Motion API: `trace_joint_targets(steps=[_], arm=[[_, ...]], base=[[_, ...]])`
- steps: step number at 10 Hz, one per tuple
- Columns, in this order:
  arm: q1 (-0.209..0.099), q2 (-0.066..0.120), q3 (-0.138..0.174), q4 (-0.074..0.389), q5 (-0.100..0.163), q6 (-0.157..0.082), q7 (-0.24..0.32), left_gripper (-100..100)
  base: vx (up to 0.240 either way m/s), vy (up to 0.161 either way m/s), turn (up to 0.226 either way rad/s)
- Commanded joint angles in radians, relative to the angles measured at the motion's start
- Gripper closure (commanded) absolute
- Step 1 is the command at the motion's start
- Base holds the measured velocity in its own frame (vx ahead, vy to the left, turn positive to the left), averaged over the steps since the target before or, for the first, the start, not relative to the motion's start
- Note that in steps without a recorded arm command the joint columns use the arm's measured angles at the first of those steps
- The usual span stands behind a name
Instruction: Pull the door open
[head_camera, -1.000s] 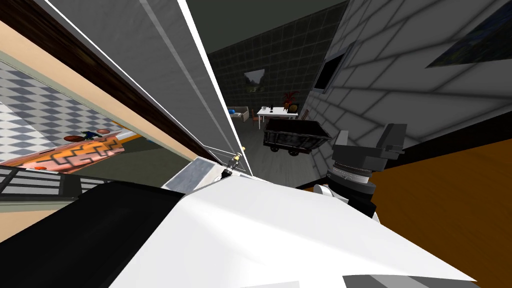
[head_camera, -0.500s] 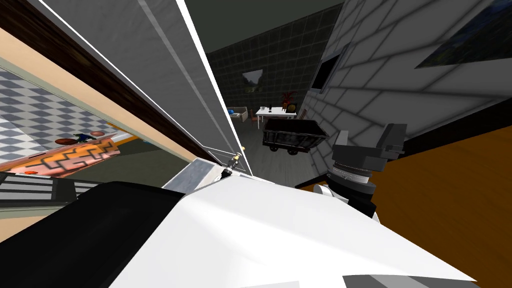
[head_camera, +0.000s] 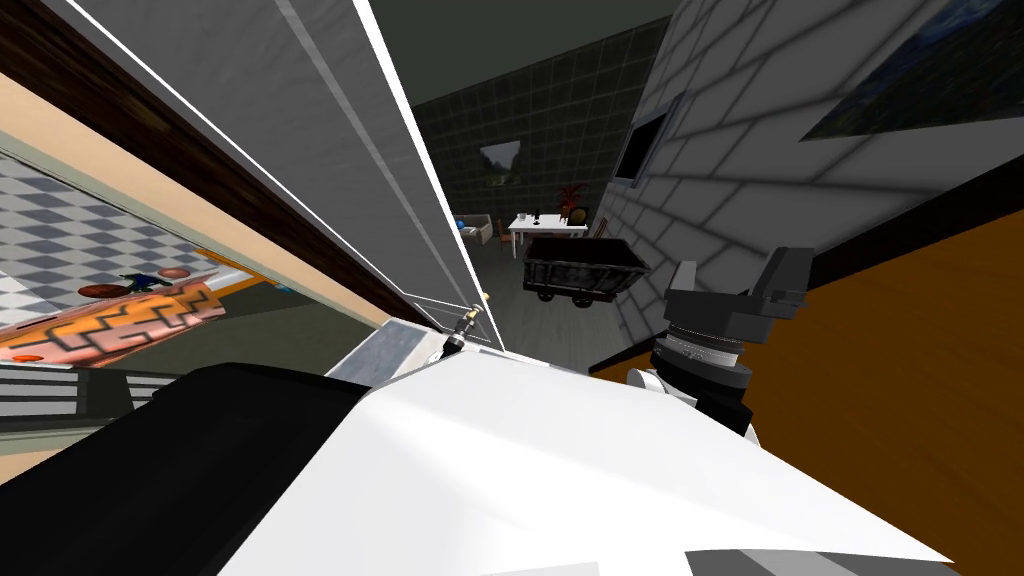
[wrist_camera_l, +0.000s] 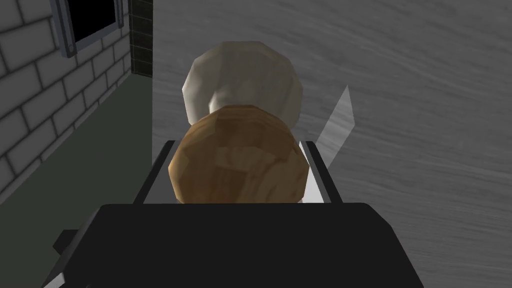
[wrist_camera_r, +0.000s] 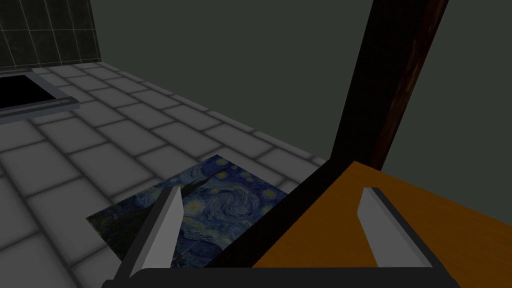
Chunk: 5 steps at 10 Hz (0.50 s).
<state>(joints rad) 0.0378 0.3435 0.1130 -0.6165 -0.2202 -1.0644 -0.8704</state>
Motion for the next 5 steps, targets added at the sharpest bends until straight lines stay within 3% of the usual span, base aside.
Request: trace_joint_targets(steps=[1,5], arm=[[0.002,-0.006,-0.006,0.001,0.004,0.001,0.031,100],[-0.002,-0.006,-0.015,0.001,0.035,0.008,0.133,100]], base=[[-0.029,0.02,-0.03],[-0.037,0.022,-0.06]])
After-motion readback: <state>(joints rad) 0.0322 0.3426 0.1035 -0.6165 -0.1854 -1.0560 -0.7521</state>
